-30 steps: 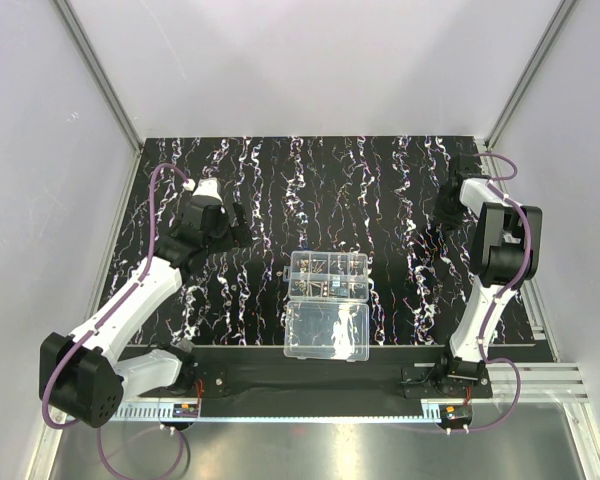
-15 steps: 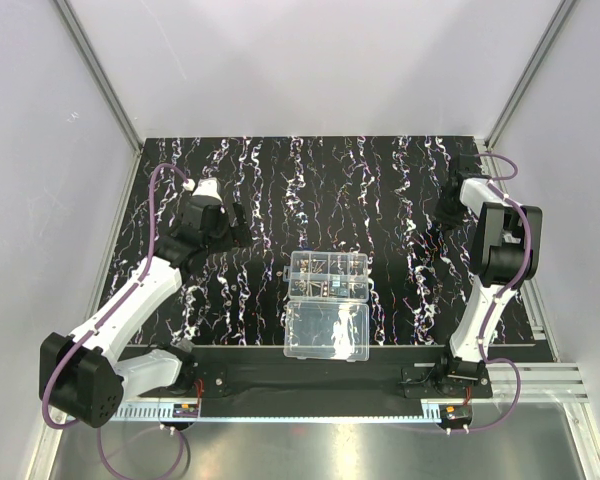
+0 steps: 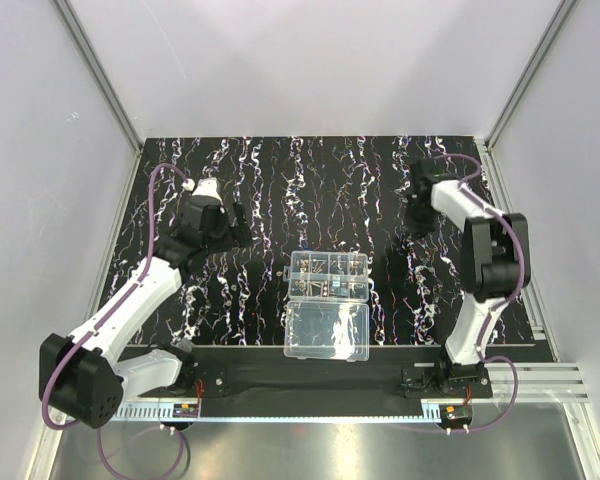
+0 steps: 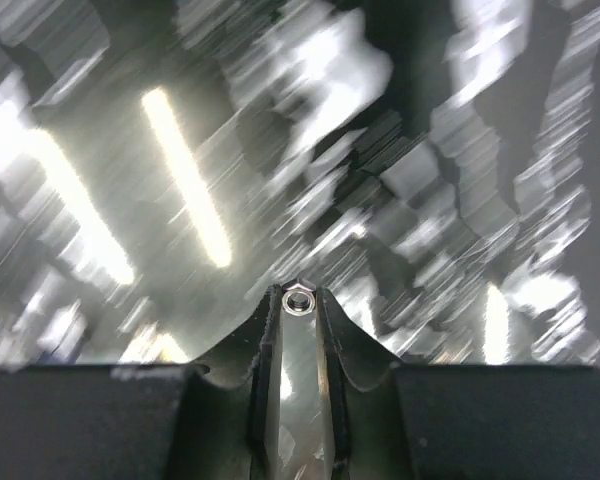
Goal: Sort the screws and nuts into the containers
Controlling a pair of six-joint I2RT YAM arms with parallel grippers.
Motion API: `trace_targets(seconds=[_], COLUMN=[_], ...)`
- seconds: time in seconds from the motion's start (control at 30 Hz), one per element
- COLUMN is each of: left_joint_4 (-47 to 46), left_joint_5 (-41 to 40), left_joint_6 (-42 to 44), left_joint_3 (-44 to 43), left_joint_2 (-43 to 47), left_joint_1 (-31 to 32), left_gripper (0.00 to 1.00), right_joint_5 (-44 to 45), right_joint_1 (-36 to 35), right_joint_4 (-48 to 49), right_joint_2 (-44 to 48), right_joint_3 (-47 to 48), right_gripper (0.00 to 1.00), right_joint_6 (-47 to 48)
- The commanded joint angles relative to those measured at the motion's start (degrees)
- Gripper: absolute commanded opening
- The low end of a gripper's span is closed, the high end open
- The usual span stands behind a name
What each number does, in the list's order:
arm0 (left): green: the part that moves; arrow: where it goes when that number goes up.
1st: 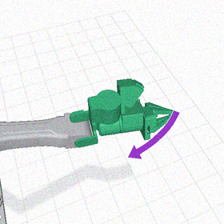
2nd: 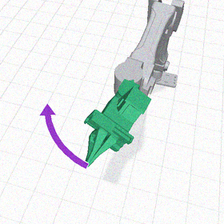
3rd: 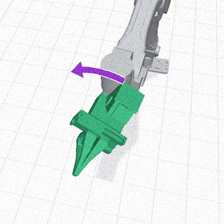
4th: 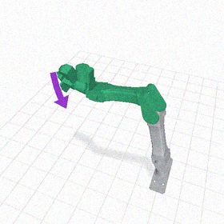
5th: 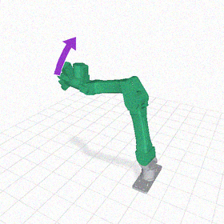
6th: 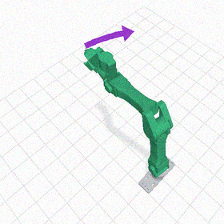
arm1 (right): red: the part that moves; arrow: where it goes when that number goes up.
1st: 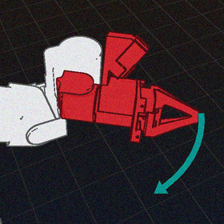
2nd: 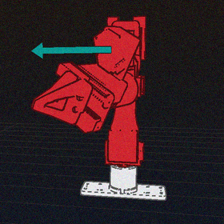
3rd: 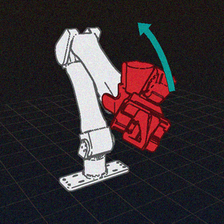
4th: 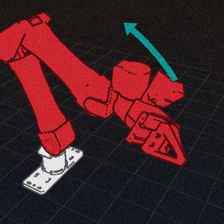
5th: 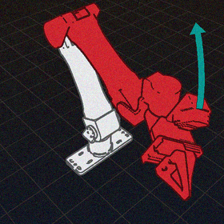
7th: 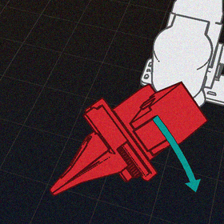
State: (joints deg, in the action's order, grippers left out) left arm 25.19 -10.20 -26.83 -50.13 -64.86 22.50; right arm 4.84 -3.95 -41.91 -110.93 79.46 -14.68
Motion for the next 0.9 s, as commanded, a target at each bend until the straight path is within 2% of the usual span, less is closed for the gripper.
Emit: trace_targets(seconds=[0.0,0.17,0.4,0.63,0.87], left_joint_4=[-2.34,-2.43,-2.43,-2.6,-2.78], left_joint_5=[1.84,3.34,3.52,3.43,3.78], left_joint_6=[-0.06,-0.77,-1.21,-1.21,-1.21], left_joint_3=[-1.38,-0.85,0.12,0.56,0.56], left_joint_2=[2.28,3.51,6.23,7.12,6.68], left_joint_1=[-0.27,-0.27,-0.35,-0.18,-0.18], left_gripper=[0.99,0.99,0.99,0.99,0.99], right_joint_5=[-2.9,-3.52,-4.05,-4.67,-5.19], right_joint_1=[-6.67,-17.65,-27.33,-30.86,-31.56], right_joint_4=[-4.32,-6.6,-9.15,-6.18,-3.62], right_joint_2=[11.68,19.95,24.36,24.89,21.91], right_joint_3=[-3.07,-8.96,-14.15,-18.19,-16.53], right_gripper=[0.06,0.07,0.08,0.08,0.08], right_joint_6=[-3.42,-9.92,-16.51,-19.95,-19.25])
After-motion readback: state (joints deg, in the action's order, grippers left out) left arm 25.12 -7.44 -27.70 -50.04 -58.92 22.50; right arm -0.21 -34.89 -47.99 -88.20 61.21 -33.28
